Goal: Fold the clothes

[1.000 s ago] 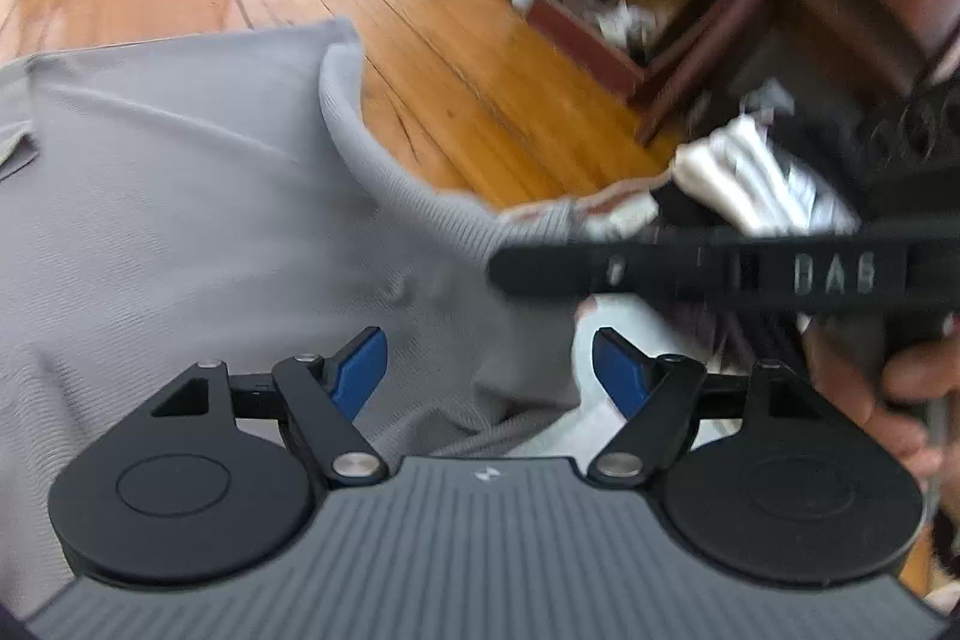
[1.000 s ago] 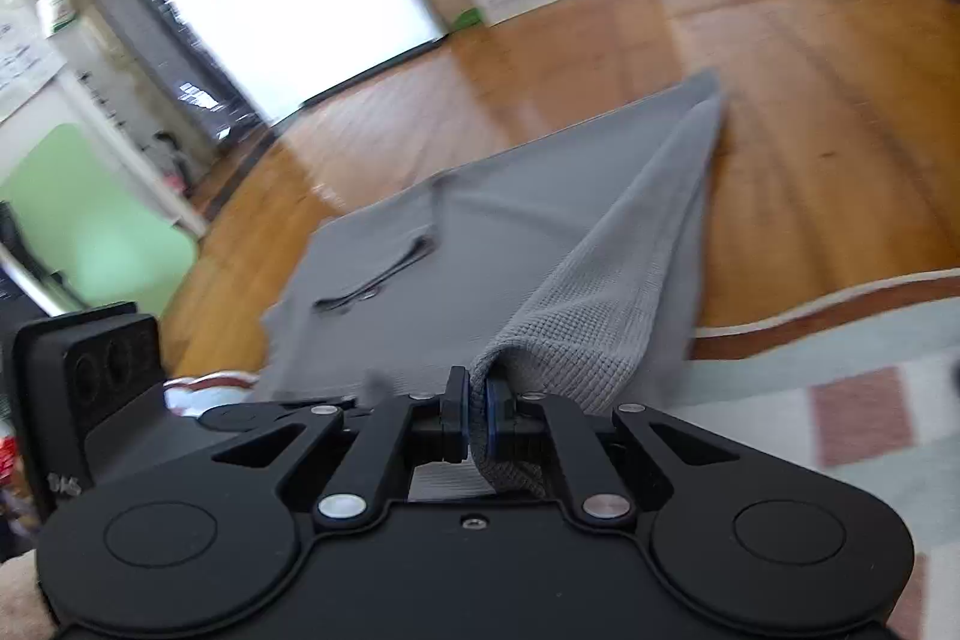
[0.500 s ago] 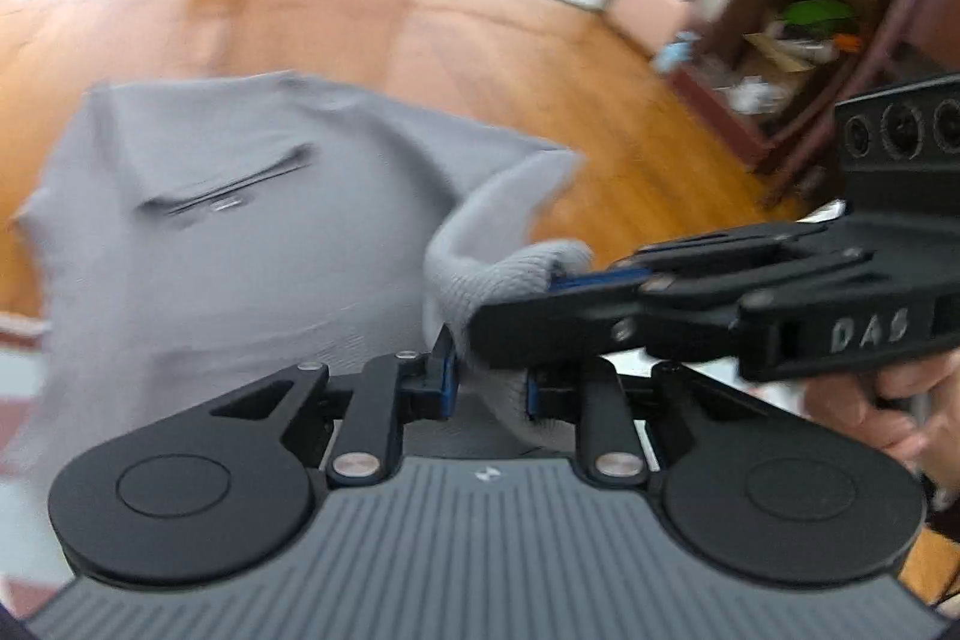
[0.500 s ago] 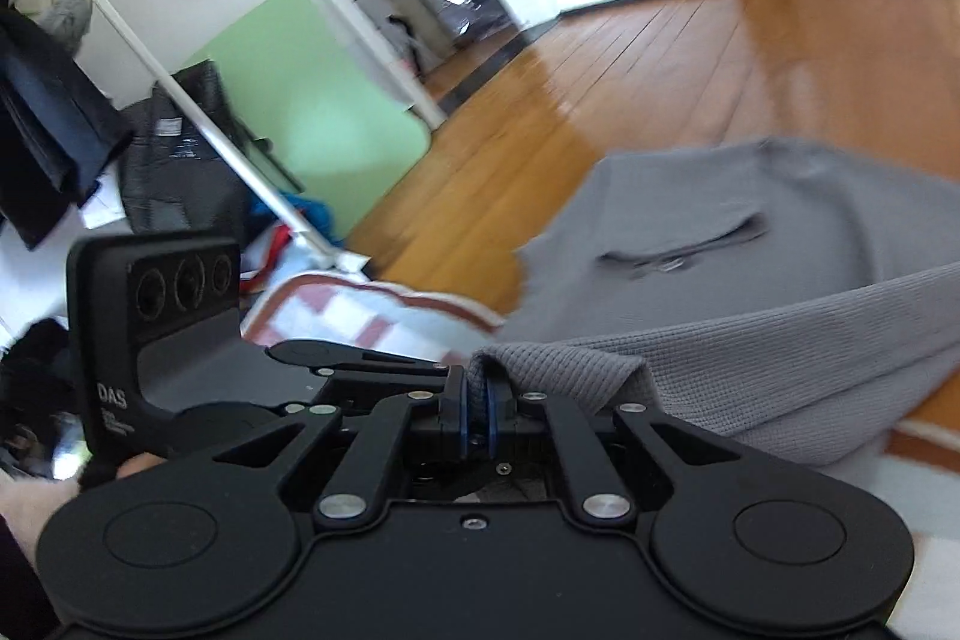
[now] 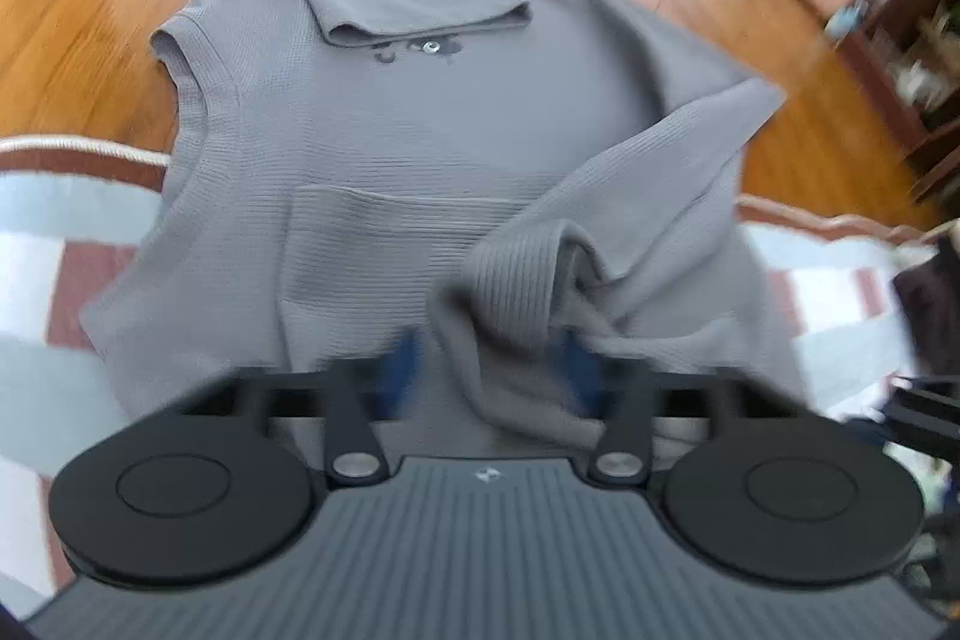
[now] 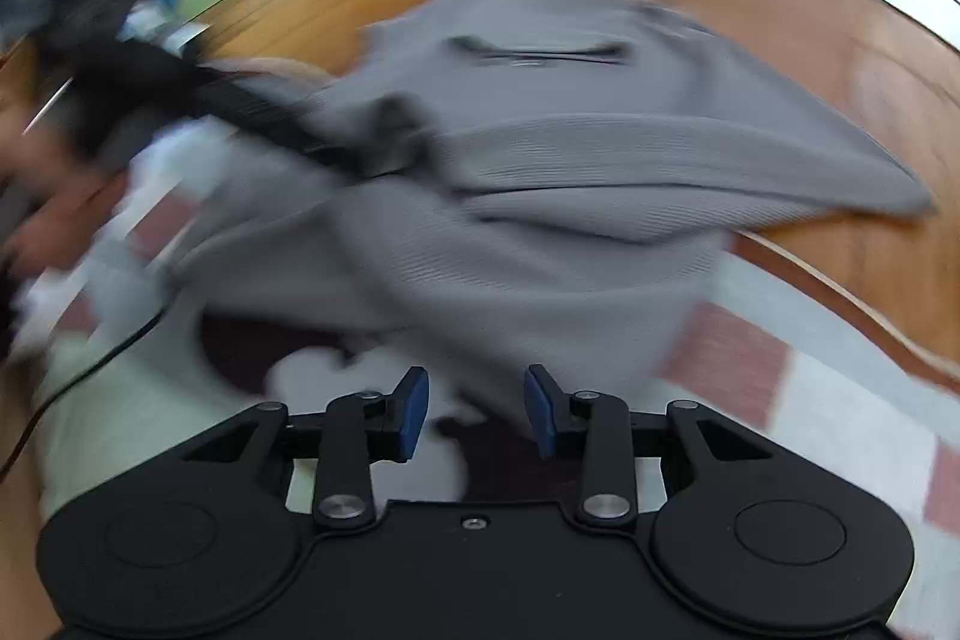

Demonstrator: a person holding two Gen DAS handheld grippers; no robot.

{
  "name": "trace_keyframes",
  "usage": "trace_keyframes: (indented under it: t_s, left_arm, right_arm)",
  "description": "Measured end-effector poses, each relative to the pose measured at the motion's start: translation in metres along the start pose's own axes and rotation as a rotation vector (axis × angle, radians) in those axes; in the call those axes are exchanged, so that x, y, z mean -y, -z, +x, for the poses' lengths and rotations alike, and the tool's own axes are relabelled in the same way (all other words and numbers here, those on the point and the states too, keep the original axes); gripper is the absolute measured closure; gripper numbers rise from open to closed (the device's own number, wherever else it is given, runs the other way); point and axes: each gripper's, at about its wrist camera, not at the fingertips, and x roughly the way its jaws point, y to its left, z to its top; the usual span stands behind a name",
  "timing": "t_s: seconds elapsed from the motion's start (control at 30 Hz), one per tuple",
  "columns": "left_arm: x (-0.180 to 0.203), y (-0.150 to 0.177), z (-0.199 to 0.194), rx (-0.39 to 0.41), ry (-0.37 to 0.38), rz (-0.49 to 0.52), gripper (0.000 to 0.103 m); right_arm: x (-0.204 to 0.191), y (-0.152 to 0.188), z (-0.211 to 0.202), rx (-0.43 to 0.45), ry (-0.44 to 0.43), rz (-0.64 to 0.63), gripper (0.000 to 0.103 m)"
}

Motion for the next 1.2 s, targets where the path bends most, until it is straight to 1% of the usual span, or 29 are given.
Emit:
trace_keyframes:
  t_s: [0.03, 0.07, 0.13, 0.17, 0.2, 0.3, 0.33, 0.37, 0.4, 0.43, 0.5, 0.57, 0.6, 0.63, 0.7, 0.73, 0.77, 0.8, 0.83, 0.87, 0.9, 0.93, 1.03, 1.07, 1.17, 1.2]
  left_arm:
    - [-0.002, -0.002, 0.002, 0.010, -0.002, 0.007, 0.040]
    - [-0.005, -0.004, 0.003, 0.020, -0.004, 0.014, 0.040]
    - [-0.010, -0.007, 0.008, 0.036, 0.020, 0.000, 0.039]
    - [-0.012, -0.008, 0.011, 0.037, 0.030, -0.008, 0.033]
    - [-0.013, -0.009, 0.015, 0.038, 0.040, -0.015, 0.031]
    - [-0.011, -0.007, 0.024, 0.030, 0.064, -0.023, 0.030]
    - [-0.008, -0.005, 0.024, 0.033, 0.071, -0.005, 0.034]
    - [-0.001, -0.004, 0.023, 0.032, 0.054, 0.045, 0.047]
    - [0.006, -0.003, 0.022, 0.031, 0.038, 0.095, 0.062]
    - [0.013, -0.002, 0.021, 0.031, 0.021, 0.147, 0.086]
    - [0.035, 0.002, 0.016, 0.052, -0.040, 0.278, 0.086]
    - [0.050, 0.002, 0.008, 0.089, -0.048, 0.331, 0.089]
    - [0.053, 0.001, 0.004, 0.115, -0.050, 0.327, 0.089]
    - [0.054, -0.002, -0.001, 0.141, -0.055, 0.315, 0.090]
    - [0.050, -0.007, -0.016, 0.199, -0.091, 0.275, 0.090]
    - [0.042, -0.009, -0.032, 0.229, -0.109, 0.224, 0.090]
    - [0.033, -0.010, -0.048, 0.258, -0.127, 0.172, 0.091]
    - [0.024, -0.011, -0.063, 0.287, -0.145, 0.120, 0.094]
    - [0.015, -0.006, -0.080, 0.318, -0.173, 0.075, 0.098]
    - [0.005, 0.000, -0.095, 0.347, -0.201, 0.030, 0.098]
    - [-0.003, 0.006, -0.102, 0.344, -0.231, 0.000, 0.098]
    - [-0.010, 0.013, -0.102, 0.315, -0.250, -0.020, 0.098]
    - [-0.031, 0.031, -0.072, 0.139, -0.235, -0.100, 0.098]
    - [-0.039, 0.032, -0.061, 0.083, -0.198, -0.140, 0.098]
    - [-0.055, 0.025, -0.048, 0.049, -0.068, -0.245, 0.096]
    - [-0.057, 0.022, -0.047, 0.056, -0.059, -0.256, 0.095]
  right_arm:
    - [-0.010, -0.001, -0.001, -0.001, -0.008, -0.044, 0.061]
    - [-0.022, -0.003, 0.000, 0.000, 0.002, -0.091, 0.060]
    - [-0.036, -0.009, 0.006, 0.005, 0.044, -0.150, 0.056]
    - [-0.040, -0.011, 0.012, 0.005, 0.066, -0.169, 0.056]
    - [-0.040, -0.012, 0.016, -0.001, 0.093, -0.174, 0.056]
    - [-0.039, -0.015, 0.030, -0.015, 0.172, -0.188, 0.056]
    - [-0.039, -0.016, 0.033, -0.016, 0.196, -0.192, 0.056]
    - [-0.039, -0.017, 0.035, -0.018, 0.214, -0.197, 0.056]
    - [-0.038, -0.017, 0.037, -0.026, 0.239, -0.205, 0.056]
    - [-0.037, -0.014, 0.040, -0.036, 0.270, -0.232, 0.056]
    - [-0.048, -0.005, 0.046, -0.076, 0.371, -0.395, 0.057]
    - [-0.060, 0.006, 0.046, -0.084, 0.445, -0.548, 0.057]
    - [-0.063, 0.009, 0.044, -0.091, 0.453, -0.577, 0.057]
    - [-0.065, 0.011, 0.042, -0.093, 0.442, -0.579, 0.057]
    - [-0.066, 0.011, 0.039, -0.091, 0.422, -0.565, 0.055]
    - [-0.065, 0.011, 0.038, -0.087, 0.417, -0.551, 0.055]
    - [-0.062, 0.011, 0.039, -0.081, 0.433, -0.539, 0.055]
    - [-0.060, 0.011, 0.041, -0.075, 0.453, -0.535, 0.055]
    - [-0.057, 0.011, 0.041, -0.072, 0.479, -0.538, 0.056]
    - [-0.055, 0.012, 0.041, -0.069, 0.505, -0.541, 0.056]
    - [-0.052, 0.012, 0.040, -0.069, 0.531, -0.544, 0.056]
    - [-0.049, 0.013, 0.038, -0.069, 0.550, -0.535, 0.056]
    - [-0.036, 0.009, 0.031, -0.063, 0.550, -0.425, 0.057]
    - [-0.032, 0.007, 0.030, -0.057, 0.556, -0.374, 0.057]
    - [-0.020, 0.000, 0.020, -0.014, 0.559, -0.195, 0.058]
    - [-0.016, -0.003, 0.015, 0.005, 0.553, -0.130, 0.058]
